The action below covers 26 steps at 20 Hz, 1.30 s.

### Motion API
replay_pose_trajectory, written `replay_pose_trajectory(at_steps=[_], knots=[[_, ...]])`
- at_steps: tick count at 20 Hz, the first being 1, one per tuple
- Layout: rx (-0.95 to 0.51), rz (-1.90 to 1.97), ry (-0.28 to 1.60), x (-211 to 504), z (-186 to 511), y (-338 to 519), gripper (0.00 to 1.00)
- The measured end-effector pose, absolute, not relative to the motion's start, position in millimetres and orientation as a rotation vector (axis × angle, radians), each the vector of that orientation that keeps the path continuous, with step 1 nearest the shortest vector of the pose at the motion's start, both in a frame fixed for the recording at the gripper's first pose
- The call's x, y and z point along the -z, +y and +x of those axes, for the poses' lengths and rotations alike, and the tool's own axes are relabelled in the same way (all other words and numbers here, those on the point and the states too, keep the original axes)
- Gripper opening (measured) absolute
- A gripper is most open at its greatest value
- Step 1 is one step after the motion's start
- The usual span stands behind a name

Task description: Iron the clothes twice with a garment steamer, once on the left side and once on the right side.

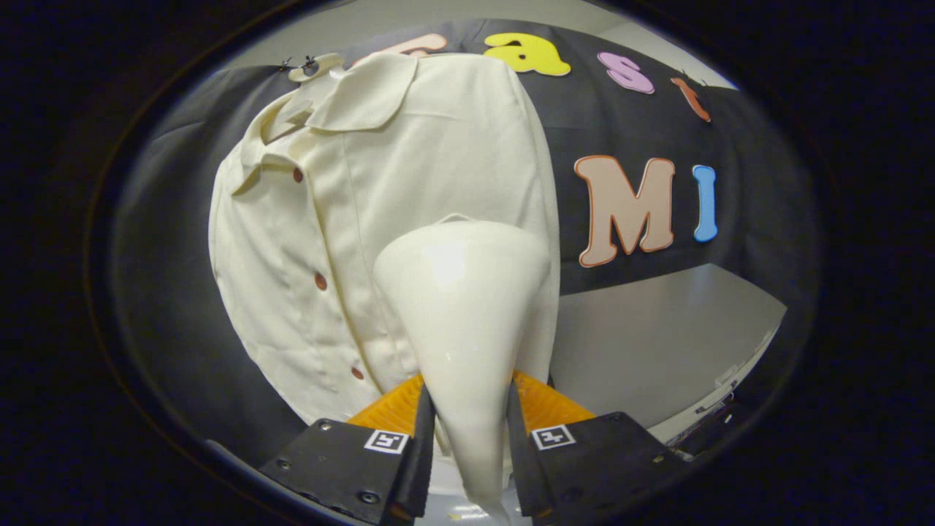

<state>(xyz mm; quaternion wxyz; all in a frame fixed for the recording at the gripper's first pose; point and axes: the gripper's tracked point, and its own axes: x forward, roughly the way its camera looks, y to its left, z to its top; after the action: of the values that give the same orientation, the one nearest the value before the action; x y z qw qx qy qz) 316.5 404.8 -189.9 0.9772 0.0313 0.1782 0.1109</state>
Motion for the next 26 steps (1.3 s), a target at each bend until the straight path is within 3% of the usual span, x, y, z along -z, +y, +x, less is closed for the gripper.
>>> replay_pose_trajectory(at_steps=[15,26], knots=[[-0.218,0.005,0.552,307,319,400,0.47],[-0.183,-0.09,0.574,363,327,388,0.48]])
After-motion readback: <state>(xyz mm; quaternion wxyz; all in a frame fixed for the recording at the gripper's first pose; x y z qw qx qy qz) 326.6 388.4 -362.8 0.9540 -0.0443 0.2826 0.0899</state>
